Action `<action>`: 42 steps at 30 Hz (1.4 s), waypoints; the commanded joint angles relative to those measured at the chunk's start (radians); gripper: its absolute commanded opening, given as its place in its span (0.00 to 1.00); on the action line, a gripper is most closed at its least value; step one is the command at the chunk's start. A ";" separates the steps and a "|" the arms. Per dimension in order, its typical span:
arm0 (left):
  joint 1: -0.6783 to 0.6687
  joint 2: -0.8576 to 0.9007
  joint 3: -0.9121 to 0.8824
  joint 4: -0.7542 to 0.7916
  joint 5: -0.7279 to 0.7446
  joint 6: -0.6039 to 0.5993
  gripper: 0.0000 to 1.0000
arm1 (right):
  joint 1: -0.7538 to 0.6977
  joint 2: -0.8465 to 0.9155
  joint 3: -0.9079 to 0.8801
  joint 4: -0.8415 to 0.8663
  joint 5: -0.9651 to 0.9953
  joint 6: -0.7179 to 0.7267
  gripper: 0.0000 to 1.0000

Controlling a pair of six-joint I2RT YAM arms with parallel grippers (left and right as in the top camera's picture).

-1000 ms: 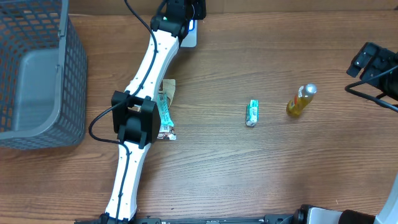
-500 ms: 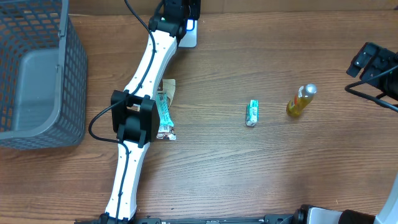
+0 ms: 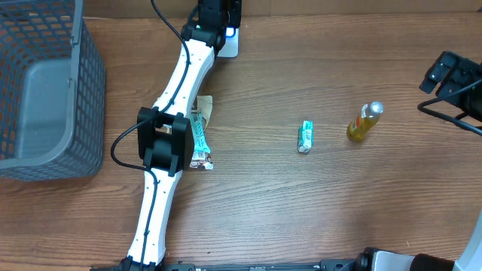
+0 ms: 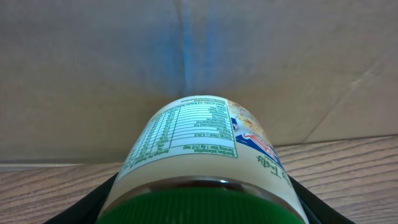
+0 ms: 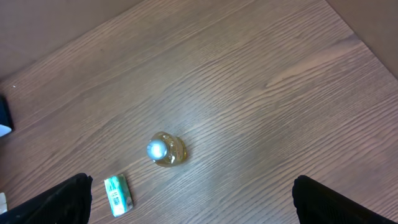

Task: Scan the item barcode
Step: 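Hold the jar's label under the white scanner with the left gripper, then carry the jar right toward the yellow bottle with the left gripper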

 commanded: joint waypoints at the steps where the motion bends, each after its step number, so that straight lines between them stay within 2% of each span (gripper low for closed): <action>1: 0.013 0.011 0.013 0.015 0.016 0.018 0.04 | -0.002 0.000 0.002 0.002 0.002 -0.005 1.00; 10: 0.013 0.011 0.014 0.043 0.013 0.019 0.04 | -0.002 0.000 0.002 0.003 0.002 -0.005 1.00; 17: 0.001 -0.089 0.037 0.012 0.012 0.044 0.04 | -0.002 0.000 0.002 0.003 0.002 -0.005 1.00; 22: -0.046 -0.194 0.037 -0.173 0.012 0.044 0.04 | -0.002 0.000 0.002 0.002 0.002 -0.005 1.00; 25: -0.095 -0.260 0.037 -0.360 0.012 0.040 0.04 | -0.002 0.000 0.002 0.002 0.002 -0.005 1.00; 29: -0.174 -0.324 0.037 -0.631 0.048 -0.039 0.04 | -0.002 0.000 0.002 0.003 0.002 -0.005 1.00; 34: -0.254 -0.322 0.033 -0.849 0.193 -0.143 0.04 | -0.002 0.000 0.002 0.002 0.002 -0.005 1.00; 39: -0.311 -0.316 0.005 -0.918 0.306 -0.206 0.04 | -0.002 0.000 0.002 0.003 0.002 -0.005 1.00; 42: -0.346 -0.316 -0.019 -0.906 0.307 -0.258 0.04 | -0.002 0.000 0.002 0.002 0.002 -0.005 1.00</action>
